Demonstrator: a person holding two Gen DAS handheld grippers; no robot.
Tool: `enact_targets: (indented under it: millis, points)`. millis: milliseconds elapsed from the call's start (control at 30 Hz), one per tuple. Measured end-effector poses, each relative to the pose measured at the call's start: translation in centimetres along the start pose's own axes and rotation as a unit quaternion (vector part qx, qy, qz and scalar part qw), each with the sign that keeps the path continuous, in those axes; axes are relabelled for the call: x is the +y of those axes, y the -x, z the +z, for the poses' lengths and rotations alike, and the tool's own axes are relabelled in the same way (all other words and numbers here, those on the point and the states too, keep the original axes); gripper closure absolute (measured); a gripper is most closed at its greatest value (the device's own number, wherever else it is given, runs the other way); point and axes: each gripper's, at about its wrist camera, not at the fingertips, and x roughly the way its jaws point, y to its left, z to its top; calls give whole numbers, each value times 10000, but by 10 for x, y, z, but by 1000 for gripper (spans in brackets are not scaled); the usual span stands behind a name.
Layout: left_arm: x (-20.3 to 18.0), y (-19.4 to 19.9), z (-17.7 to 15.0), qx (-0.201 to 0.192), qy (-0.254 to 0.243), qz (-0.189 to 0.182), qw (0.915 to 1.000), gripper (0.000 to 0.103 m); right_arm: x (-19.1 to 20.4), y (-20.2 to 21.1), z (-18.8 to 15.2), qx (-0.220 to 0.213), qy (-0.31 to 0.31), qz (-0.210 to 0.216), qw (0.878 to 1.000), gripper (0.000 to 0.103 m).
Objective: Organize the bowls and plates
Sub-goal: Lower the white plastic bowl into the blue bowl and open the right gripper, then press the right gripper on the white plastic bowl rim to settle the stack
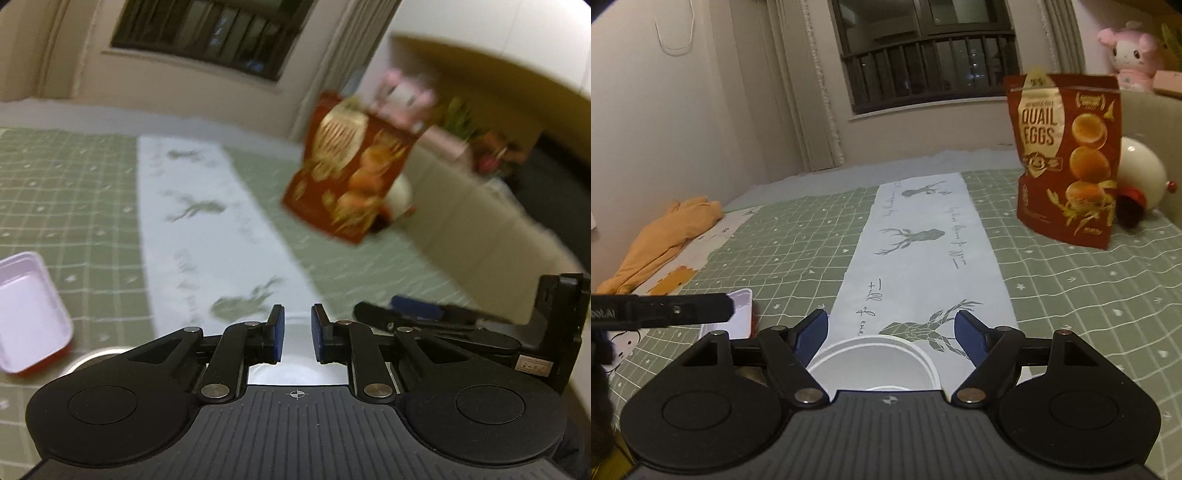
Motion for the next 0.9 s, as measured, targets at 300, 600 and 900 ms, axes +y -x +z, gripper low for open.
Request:
enact_targets:
  millis: [300, 600, 900]
  points:
    - [-11, -63, -10, 1423, -232, 955, 9849, 84, -56, -28, -41, 285, -484, 249, 9981, 27]
    - [-8, -89, -17, 1720, -12, 1479, 9739, 82, -66, -63, -52, 1170, -1150, 810, 9831, 27]
    - [-28, -80, -16, 1598, -382, 1603, 9733, 81, -70, -66, -55, 1200, -1238, 599, 9832, 27]
